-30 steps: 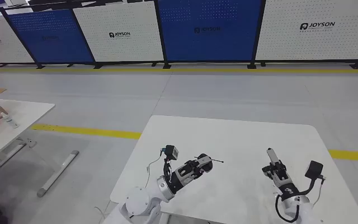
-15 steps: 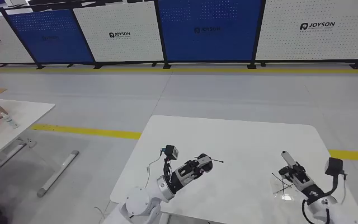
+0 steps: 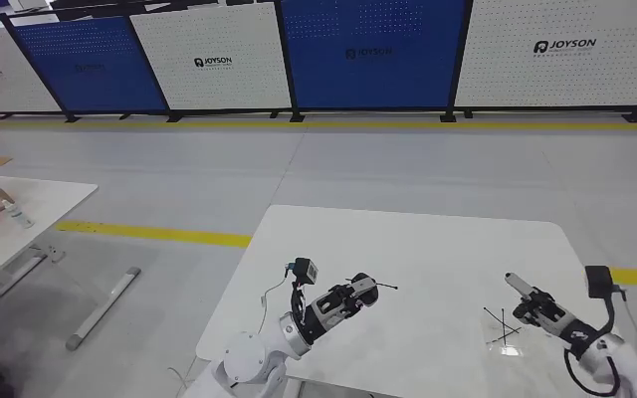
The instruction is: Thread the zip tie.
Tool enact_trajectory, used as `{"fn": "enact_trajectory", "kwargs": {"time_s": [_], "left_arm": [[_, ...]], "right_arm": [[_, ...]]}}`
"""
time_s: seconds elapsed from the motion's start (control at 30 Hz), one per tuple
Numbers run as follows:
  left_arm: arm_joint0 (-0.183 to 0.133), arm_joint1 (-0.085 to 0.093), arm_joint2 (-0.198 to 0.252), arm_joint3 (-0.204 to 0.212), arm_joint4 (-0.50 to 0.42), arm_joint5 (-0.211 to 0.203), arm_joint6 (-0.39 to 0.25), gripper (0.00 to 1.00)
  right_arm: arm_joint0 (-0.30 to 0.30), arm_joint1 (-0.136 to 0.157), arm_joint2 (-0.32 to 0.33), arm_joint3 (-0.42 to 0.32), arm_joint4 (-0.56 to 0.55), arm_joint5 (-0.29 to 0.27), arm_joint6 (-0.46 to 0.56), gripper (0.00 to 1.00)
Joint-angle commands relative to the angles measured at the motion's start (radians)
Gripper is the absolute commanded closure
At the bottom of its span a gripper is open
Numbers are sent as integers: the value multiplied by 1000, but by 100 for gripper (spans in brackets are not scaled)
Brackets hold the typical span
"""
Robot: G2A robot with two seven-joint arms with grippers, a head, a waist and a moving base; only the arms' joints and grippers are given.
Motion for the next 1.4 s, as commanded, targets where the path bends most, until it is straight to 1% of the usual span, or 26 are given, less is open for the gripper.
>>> {"fn": "enact_trajectory", "kwargs": {"time_s": [0.0, 0.1, 0.13, 0.2, 0.3, 0.33, 0.4, 0.5, 0.6, 0.7, 1.27, 1.3, 1.33, 1.37], "left_arm": [[0, 0, 0, 0, 0, 0, 0, 100], [0, 0, 0, 0, 0, 0, 0, 100], [0, 0, 0, 0, 0, 0, 0, 100], [0, 0, 0, 0, 0, 0, 0, 100], [0, 0, 0, 0, 0, 0, 0, 100], [0, 0, 0, 0, 0, 0, 0, 100], [0, 0, 0, 0, 0, 0, 0, 100], [0, 0, 0, 0, 0, 0, 0, 100], [0, 0, 0, 0, 0, 0, 0, 100], [0, 0, 0, 0, 0, 0, 0, 100], [0, 0, 0, 0, 0, 0, 0, 100], [0, 0, 0, 0, 0, 0, 0, 100], [0, 0, 0, 0, 0, 0, 0, 100], [0, 0, 0, 0, 0, 0, 0, 100]], "right_arm": [[0, 0, 0, 0, 0, 0, 0, 0], [-3, 1, -8, -3, -15, -7, 1, 0], [-2, 6, -16, -5, -43, -11, 32, 0], [8, 13, -8, -4, -64, -11, 80, 0], [25, 29, 22, -7, -74, -4, 213, 0], [27, 36, 32, -16, -91, -10, 261, 0], [26, 45, 45, -26, -111, -16, 315, 0], [25, 59, 42, -31, -164, -22, 400, 0], [27, 69, 11, -23, -223, -25, 469, 0], [30, 73, -13, -15, -250, -31, 459, 0], [30, 73, -13, -15, -250, -31, 459, 0], [29, 73, -16, -15, -251, -34, 458, 0], [29, 75, -26, -16, -261, -52, 472, 0], [37, 79, -20, -16, -280, -52, 469, 0]]}}
